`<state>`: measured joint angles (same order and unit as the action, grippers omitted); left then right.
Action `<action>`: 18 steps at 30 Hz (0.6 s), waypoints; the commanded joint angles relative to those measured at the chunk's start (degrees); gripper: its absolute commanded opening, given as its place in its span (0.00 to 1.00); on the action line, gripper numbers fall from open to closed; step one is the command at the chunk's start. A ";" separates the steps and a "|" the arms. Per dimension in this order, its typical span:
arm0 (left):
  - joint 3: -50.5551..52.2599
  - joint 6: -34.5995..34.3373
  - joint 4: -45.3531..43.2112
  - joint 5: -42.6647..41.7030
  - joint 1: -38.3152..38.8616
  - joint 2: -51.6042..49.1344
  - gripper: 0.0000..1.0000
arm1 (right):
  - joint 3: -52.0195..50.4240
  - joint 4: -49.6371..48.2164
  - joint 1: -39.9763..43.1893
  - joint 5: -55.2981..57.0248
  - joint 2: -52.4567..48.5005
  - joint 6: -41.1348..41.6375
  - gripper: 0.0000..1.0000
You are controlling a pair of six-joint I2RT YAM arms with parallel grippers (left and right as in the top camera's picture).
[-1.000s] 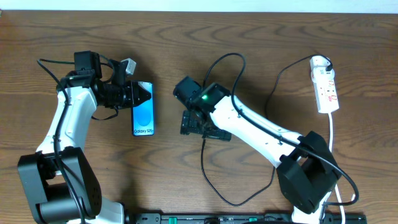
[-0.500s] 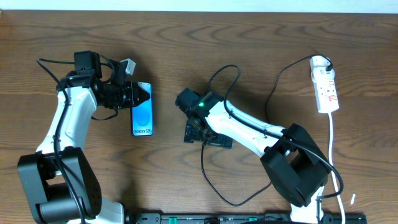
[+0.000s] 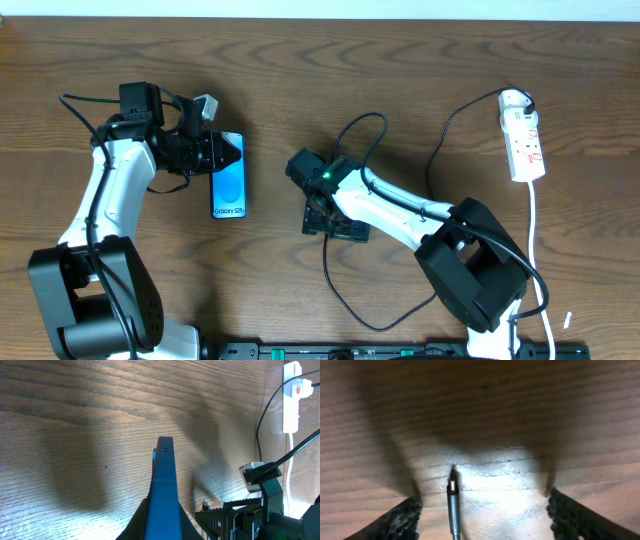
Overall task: Plug charger to phone and switch on socket
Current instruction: 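Close the right gripper on the cable connector and lift it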
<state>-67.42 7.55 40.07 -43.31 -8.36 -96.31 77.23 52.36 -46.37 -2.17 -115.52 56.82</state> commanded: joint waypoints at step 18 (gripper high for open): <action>-0.22 0.28 0.02 -0.81 -0.09 1.16 0.07 | -0.22 -0.42 -0.13 -0.98 -2.73 1.90 0.39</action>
<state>-67.42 7.55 40.07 -43.31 -8.36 -96.31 77.30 51.96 -46.37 -3.27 -116.27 58.50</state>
